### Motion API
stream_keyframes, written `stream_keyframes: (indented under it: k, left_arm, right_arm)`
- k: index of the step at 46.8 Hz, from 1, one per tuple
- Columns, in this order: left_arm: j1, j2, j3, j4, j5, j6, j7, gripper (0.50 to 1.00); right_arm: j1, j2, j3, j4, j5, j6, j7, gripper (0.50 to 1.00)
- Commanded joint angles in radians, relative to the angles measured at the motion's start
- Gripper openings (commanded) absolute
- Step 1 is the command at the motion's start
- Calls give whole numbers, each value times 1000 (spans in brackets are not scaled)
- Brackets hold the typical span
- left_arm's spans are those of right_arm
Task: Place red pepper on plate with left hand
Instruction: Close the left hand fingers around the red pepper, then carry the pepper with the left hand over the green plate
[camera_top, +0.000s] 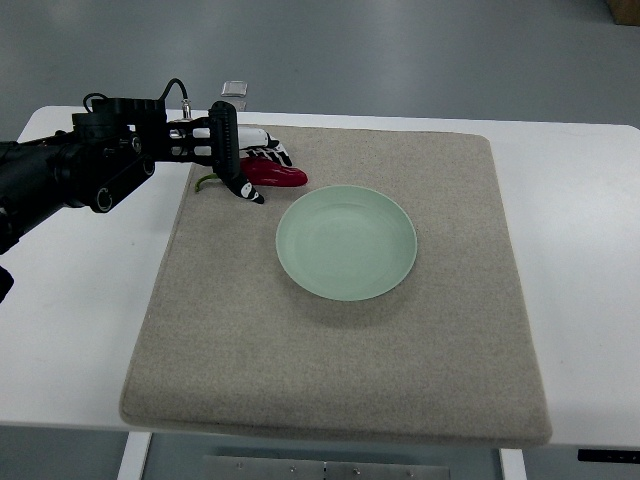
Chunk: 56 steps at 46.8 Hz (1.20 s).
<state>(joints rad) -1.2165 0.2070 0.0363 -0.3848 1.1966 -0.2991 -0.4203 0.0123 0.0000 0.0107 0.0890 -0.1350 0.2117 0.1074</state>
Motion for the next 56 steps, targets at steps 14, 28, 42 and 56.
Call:
stream_keyframes:
  k: [14, 28, 42, 56]
  left_arm:
    - [0, 0, 0, 3, 0, 3, 2, 500]
    - [-15, 0, -1, 7, -2, 5, 2, 500]
    - [-18, 2, -18, -20, -20, 35, 0, 500]
    - [-52, 37, -19, -259, -9, 104, 0, 500]
  right_arm:
    - [0, 0, 0, 0, 0, 0, 0, 928]
    - [0, 0, 0, 0, 0, 0, 0, 928]
    - [0, 0, 0, 0, 0, 0, 0, 928]
    - [0, 0, 0, 0, 0, 0, 0, 928]
